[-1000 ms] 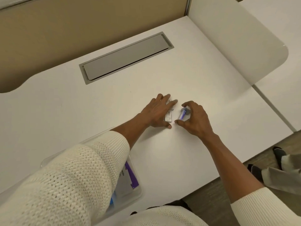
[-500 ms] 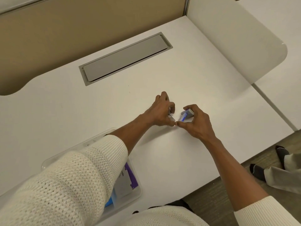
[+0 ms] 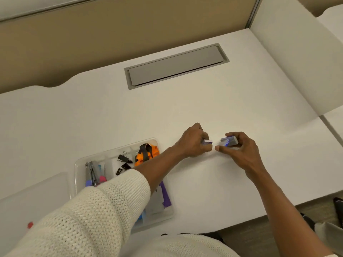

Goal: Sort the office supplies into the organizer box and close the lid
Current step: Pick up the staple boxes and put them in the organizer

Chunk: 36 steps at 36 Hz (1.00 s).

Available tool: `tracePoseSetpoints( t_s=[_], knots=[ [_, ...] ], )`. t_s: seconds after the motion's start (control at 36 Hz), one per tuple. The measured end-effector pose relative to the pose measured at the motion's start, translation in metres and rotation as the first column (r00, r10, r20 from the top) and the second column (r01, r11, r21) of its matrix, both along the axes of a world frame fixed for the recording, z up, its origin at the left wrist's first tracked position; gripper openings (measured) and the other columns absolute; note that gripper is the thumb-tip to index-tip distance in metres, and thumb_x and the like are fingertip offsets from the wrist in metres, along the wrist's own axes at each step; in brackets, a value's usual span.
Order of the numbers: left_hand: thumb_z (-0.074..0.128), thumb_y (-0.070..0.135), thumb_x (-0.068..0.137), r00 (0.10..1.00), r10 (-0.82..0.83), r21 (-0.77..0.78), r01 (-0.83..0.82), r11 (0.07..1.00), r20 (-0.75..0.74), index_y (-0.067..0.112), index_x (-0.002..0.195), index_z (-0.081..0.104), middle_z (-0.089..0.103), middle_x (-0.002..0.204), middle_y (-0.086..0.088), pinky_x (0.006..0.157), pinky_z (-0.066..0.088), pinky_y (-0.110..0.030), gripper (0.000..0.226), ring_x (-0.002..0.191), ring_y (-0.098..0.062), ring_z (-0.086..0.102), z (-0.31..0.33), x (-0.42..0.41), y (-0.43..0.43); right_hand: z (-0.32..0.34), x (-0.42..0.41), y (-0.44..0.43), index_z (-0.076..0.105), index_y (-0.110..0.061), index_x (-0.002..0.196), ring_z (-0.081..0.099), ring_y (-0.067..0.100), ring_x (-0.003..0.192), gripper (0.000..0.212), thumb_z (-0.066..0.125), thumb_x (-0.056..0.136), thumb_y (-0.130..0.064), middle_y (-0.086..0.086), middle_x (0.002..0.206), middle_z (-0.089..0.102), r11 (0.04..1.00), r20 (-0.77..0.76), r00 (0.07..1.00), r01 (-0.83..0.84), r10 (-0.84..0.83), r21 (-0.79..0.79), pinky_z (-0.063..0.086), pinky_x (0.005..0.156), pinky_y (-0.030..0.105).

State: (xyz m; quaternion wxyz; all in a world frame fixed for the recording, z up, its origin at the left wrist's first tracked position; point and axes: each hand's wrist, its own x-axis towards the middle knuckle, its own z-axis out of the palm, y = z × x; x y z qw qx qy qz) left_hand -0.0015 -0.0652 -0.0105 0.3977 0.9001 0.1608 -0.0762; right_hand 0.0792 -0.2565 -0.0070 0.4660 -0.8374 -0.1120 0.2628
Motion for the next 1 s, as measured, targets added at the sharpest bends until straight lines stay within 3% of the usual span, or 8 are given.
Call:
tracePoseSetpoints(
  t_s=[0.14, 0.36, 0.42, 0.47, 0.53, 0.72, 0.86, 1.0],
  knots=[
    [0.082, 0.028, 0.088, 0.978, 0.206, -0.135, -0.201, 0.97, 0.027, 0.007, 0.101, 0.079, 0.054, 0.107, -0.011, 0.065, 0.067, -0.044, 0.024, 0.088, -0.027, 0.068, 0.007, -0.037, 0.008, 0.011, -0.023, 0.016, 0.067, -0.034, 0.109, 0.071, 0.006, 0.099, 0.051, 0.096, 0.067, -0.031, -0.015, 0.104, 0.076, 0.996, -0.03, 0.998, -0.058, 0.061, 0.073, 0.052, 0.077, 0.023],
    [0.079, 0.024, 0.092, 0.902, 0.432, -0.275, -0.411, 0.869, 0.019, 0.012, 0.098, 0.077, 0.064, 0.1, -0.003, 0.074, 0.067, -0.044, 0.014, 0.073, -0.019, 0.079, 0.059, -0.127, 0.028, 0.037, -0.074, 0.047, 0.067, -0.026, 0.116, 0.068, 0.0, 0.101, 0.054, 0.095, 0.07, -0.021, -0.008, 0.11, 0.075, 0.953, 0.024, 0.969, -0.247, 0.247, 0.176, 0.051, 0.074, 0.006],
    [0.08, 0.024, 0.091, 0.878, 0.478, -0.31, -0.459, 0.833, -0.014, 0.012, 0.097, 0.076, 0.072, 0.097, -0.003, 0.071, 0.067, -0.04, 0.015, 0.069, -0.013, 0.079, 0.071, -0.154, 0.036, 0.042, -0.091, 0.059, 0.065, -0.026, 0.118, 0.068, 0.003, 0.105, 0.058, 0.095, 0.069, -0.024, -0.007, 0.114, 0.073, 0.926, 0.045, 0.944, -0.329, 0.326, 0.186, 0.056, 0.076, 0.01],
    [0.082, 0.026, 0.089, 0.864, 0.502, -0.285, -0.488, 0.825, -0.025, 0.013, 0.099, 0.077, 0.074, 0.095, 0.001, 0.063, 0.061, -0.018, 0.017, 0.07, 0.001, 0.075, 0.08, -0.182, 0.042, 0.045, -0.11, 0.069, 0.064, -0.029, 0.12, 0.068, 0.009, 0.109, 0.061, 0.096, 0.068, -0.027, -0.01, 0.115, 0.072, 0.893, 0.063, 0.912, -0.41, 0.405, 0.187, 0.061, 0.079, 0.019],
    [0.085, 0.026, 0.086, 0.838, 0.545, -0.232, -0.534, 0.813, -0.021, 0.016, 0.102, 0.077, 0.073, 0.093, 0.007, 0.06, 0.054, -0.01, 0.02, 0.076, 0.007, 0.069, 0.084, -0.21, 0.046, 0.047, -0.129, 0.079, 0.063, -0.029, 0.122, 0.067, 0.011, 0.111, 0.063, 0.096, 0.068, -0.029, -0.011, 0.115, 0.071, 0.855, 0.071, 0.876, -0.482, 0.478, 0.19, 0.062, 0.08, 0.021],
    [0.096, 0.03, 0.07, 0.678, 0.733, -0.14, -0.732, 0.667, -0.055, 0.02, 0.096, 0.075, 0.075, 0.087, 0.003, 0.066, 0.067, -0.037, 0.035, 0.076, -0.012, 0.073, 0.084, -0.303, 0.063, 0.048, -0.202, 0.115, 0.056, -0.033, 0.131, 0.072, 0.003, 0.1, 0.075, 0.094, 0.067, -0.043, -0.018, 0.116, 0.068, 0.752, 0.055, 0.763, -0.645, 0.644, 0.139, 0.063, 0.081, 0.024],
    [0.097, 0.035, 0.067, 0.621, 0.781, -0.019, -0.783, 0.621, -0.06, 0.027, 0.091, 0.075, 0.077, 0.081, 0.009, 0.071, 0.065, -0.035, 0.034, 0.072, -0.009, 0.073, 0.081, -0.352, 0.071, 0.043, -0.252, 0.137, 0.053, -0.033, 0.133, 0.067, 0.009, 0.104, 0.075, 0.091, 0.07, -0.046, -0.015, 0.123, 0.062, 0.664, 0.109, 0.672, -0.741, 0.733, 0.101, 0.063, 0.081, 0.025],
    [0.093, 0.033, 0.074, 0.657, 0.741, 0.119, -0.732, 0.671, -0.138, 0.022, 0.098, 0.073, 0.074, 0.085, 0.006, 0.062, 0.051, -0.021, 0.033, 0.073, -0.012, 0.069, 0.075, -0.377, 0.073, 0.033, -0.294, 0.152, 0.042, -0.041, 0.14, 0.064, 0.005, 0.095, 0.08, 0.081, 0.073, -0.06, -0.012, 0.136, 0.054, 0.56, 0.244, 0.528, -0.825, 0.814, -0.081, 0.06, 0.082, 0.024]
  ],
)
